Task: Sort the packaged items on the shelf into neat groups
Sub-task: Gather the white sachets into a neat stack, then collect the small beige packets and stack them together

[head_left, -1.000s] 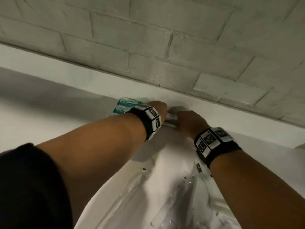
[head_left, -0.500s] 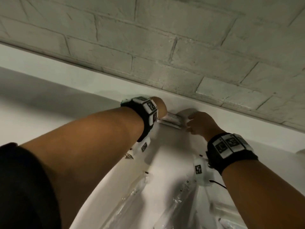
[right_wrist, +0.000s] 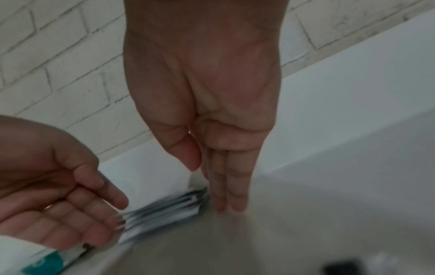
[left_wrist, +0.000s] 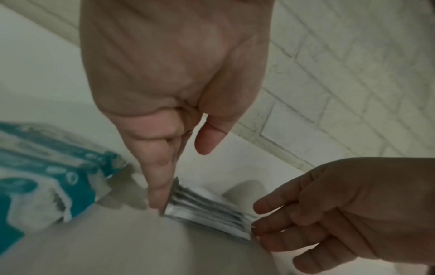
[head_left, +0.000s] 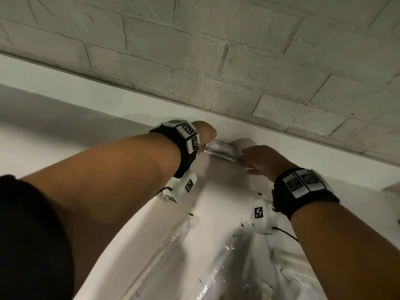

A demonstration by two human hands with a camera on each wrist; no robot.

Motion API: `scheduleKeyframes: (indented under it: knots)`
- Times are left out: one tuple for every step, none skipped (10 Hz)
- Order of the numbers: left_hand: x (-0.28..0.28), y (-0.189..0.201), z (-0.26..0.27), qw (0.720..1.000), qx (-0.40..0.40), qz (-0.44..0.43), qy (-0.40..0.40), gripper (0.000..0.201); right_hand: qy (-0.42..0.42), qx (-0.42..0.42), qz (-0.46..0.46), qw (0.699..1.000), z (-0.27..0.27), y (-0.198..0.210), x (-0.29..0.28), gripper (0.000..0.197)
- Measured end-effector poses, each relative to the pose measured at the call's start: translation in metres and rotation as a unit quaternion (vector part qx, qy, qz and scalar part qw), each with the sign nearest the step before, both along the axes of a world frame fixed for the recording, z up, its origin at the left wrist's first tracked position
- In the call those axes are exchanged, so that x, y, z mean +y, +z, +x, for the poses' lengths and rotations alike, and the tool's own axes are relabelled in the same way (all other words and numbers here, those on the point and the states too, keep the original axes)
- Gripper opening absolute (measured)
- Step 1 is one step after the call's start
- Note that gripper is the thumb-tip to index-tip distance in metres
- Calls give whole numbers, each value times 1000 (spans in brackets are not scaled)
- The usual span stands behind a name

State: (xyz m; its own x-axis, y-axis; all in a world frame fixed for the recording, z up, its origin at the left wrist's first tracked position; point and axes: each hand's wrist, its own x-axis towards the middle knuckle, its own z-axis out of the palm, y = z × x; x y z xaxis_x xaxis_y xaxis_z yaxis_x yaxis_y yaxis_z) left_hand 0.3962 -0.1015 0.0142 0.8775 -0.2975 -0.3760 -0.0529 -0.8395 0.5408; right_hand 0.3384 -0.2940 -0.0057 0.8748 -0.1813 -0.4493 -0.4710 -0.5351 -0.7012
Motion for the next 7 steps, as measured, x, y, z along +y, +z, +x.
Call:
scheduleKeyframes:
  knots:
    - [4, 19, -21, 1000, -23, -8, -4, 33, 23, 6, -18, 1000, -23, 20, -5, 37]
    - [7, 35, -46, 999, -28, -33, -10, 32, 63, 0, -115, 991, -54, 32, -11, 37]
    - [13, 45, -85, 998, -31, -27, -39, 32, 85, -17, -166, 982, -98, 43, -14, 39]
    - [18, 46, -128, 996, -25, -2, -90, 32, 121, -32, -202, 971, -155, 46, -16, 39]
    - [24, 46, -181, 983, -43, 43, -172, 34, 132, -25, -184, 974, -217, 41, -16, 36]
    - [31, 38, -231, 957, -75, 88, -267, 34, 118, -24, -161, 980, -279, 39, -9, 30]
    - [36, 23, -267, 936, -76, 117, -324, 26, 124, -13, -200, 972, -333, 37, 4, 22]
